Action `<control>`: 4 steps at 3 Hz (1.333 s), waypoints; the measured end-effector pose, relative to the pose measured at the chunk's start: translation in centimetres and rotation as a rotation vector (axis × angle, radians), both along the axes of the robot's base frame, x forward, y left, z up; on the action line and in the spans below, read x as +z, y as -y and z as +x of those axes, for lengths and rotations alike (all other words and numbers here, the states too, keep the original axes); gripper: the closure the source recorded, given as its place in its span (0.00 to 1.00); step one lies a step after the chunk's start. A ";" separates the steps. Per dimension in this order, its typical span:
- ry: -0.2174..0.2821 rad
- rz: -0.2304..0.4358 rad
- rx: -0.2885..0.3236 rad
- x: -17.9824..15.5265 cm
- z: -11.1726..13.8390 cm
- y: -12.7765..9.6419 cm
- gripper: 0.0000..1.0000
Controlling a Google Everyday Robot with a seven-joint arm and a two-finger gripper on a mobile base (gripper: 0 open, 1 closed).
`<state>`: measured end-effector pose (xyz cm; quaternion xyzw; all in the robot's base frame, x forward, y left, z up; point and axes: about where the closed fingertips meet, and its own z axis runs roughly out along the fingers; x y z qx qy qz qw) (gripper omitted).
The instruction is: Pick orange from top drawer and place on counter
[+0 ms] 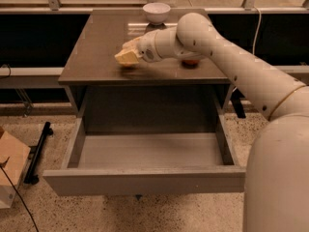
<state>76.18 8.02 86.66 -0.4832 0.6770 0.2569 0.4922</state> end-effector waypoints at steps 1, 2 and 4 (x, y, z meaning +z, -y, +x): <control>-0.044 0.002 -0.040 -1.8 1.9 -0.5 0.75; -0.042 0.002 -0.032 -1.8 1.7 -0.8 0.50; -0.046 0.002 -0.025 -2.1 1.6 -1.3 0.05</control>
Offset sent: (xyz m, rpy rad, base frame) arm 0.0158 0.0038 -0.0145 0.0012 0.0339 -0.0333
